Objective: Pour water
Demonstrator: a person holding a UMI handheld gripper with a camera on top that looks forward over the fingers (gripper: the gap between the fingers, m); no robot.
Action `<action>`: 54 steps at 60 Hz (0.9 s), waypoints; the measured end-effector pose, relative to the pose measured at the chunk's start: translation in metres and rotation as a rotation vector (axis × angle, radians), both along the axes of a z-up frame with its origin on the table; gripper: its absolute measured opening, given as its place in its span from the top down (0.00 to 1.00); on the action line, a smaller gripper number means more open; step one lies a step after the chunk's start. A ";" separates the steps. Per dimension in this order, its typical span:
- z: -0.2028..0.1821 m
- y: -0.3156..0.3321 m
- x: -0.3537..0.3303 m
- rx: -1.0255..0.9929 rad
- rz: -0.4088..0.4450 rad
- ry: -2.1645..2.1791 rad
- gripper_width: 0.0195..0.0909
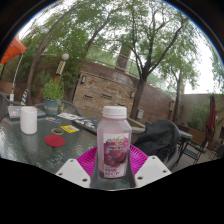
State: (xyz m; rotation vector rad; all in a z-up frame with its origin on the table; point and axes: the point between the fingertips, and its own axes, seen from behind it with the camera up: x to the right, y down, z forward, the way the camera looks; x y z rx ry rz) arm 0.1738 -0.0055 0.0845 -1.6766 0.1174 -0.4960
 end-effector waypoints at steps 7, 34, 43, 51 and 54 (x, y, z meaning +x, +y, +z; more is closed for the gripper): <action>0.060 0.007 -0.027 -0.033 -0.015 -0.228 0.68; 0.124 0.158 -0.211 -0.464 0.149 -1.866 0.68; 0.118 0.177 -0.230 -0.496 0.059 -2.192 0.68; 0.125 0.181 -0.232 -0.549 0.126 -2.260 0.68; 0.124 0.183 -0.233 -0.552 0.129 -2.260 0.68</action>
